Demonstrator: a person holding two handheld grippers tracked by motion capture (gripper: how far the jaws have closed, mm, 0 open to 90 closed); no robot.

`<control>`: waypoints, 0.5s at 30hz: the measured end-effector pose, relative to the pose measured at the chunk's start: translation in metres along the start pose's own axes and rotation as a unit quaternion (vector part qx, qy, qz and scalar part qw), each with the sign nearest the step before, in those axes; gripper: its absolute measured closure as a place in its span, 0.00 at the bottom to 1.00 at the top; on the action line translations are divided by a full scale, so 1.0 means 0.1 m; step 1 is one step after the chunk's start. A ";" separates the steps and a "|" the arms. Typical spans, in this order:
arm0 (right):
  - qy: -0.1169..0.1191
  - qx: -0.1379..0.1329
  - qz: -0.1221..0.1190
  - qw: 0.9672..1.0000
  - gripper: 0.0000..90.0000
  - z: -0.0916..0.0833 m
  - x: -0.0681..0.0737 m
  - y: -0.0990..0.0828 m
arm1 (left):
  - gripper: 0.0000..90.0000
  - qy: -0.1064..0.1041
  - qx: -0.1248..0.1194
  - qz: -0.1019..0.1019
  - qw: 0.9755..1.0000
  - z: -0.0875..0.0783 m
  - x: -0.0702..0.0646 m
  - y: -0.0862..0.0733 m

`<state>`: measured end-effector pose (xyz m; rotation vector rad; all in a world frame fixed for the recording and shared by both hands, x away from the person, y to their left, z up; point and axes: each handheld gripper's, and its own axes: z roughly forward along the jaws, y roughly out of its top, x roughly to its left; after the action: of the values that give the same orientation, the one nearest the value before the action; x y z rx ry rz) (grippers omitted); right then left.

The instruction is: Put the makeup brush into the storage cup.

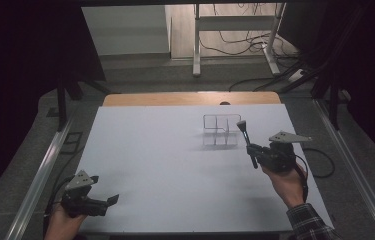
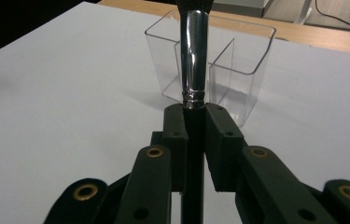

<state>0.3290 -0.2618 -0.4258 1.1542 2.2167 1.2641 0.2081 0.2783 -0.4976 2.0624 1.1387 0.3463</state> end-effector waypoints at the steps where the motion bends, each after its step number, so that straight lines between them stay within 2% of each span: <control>1: 0.001 -0.002 -0.004 1.000 0.88 0.00 0.00 0.01 | 0.00 0.000 0.000 0.001 1.000 0.00 0.00 0.00; 4: -0.001 -0.005 -0.008 1.000 0.88 0.01 -0.01 0.03 | 0.00 0.000 0.000 0.001 1.000 0.00 0.00 0.00; 15: -0.003 -0.020 0.011 1.000 0.87 0.06 -0.09 0.10 | 0.00 0.000 -0.002 0.003 1.000 0.00 0.00 0.00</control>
<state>0.3432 -0.2622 -0.4216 1.1679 2.1699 1.3072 0.2081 0.2782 -0.4973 2.0614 1.1323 0.3522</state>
